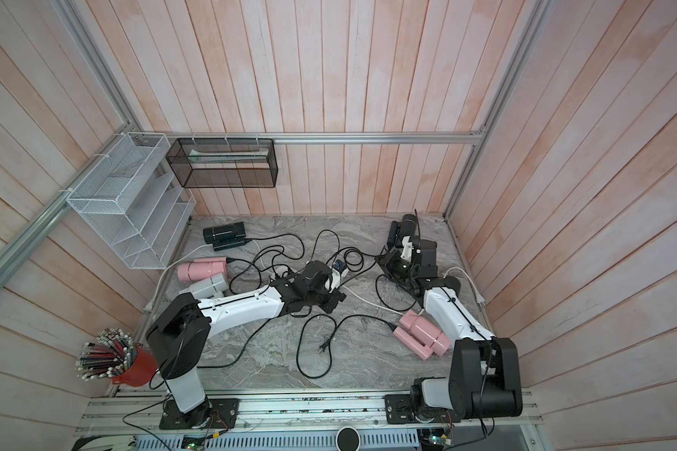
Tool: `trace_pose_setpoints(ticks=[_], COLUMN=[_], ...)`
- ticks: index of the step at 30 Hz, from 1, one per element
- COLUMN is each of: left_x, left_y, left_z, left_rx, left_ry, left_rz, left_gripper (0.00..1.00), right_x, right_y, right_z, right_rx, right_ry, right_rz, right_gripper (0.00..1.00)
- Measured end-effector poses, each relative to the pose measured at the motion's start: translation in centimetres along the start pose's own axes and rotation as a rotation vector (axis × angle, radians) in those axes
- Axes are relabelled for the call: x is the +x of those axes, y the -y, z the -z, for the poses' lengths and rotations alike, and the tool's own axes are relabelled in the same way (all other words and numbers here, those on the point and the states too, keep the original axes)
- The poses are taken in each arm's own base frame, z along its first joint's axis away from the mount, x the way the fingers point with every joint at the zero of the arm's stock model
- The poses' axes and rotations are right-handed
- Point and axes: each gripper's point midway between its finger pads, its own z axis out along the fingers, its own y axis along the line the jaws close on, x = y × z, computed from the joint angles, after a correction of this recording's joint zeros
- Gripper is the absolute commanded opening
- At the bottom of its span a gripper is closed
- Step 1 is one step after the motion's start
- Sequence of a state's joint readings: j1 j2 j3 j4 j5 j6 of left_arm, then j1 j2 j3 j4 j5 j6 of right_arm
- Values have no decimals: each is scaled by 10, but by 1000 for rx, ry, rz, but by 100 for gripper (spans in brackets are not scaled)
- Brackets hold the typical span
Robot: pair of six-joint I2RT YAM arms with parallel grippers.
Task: Charge the blow dryers
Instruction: Pick up the plug from the center of the board.
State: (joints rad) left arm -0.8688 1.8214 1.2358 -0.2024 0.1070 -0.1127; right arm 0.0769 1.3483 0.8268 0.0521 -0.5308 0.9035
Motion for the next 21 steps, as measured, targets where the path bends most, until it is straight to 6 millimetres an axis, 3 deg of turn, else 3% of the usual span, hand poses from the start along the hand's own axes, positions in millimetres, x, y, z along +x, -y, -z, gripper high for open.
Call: trace_pose_setpoints(ticks=[4,10,15,21], left_x=[8,-2,-22,-50], left_y=[13,30,15,-21], left_z=[1,9,18,16], left_rx=[84,192,208,119], left_ry=[-37,-52,-24,-9], left_rz=[-27,-29,7,52], left_gripper=[15,14,13,13], right_x=[4,8,15,27], right_y=[-1,2,3,12], right_z=[-1,-6,-9,-7], right_rx=[-7,-7,-8,9], right_ry=[-16,-41,-62,-77], right_rz=[23,59,102,151], right_gripper=[32,35,34,32])
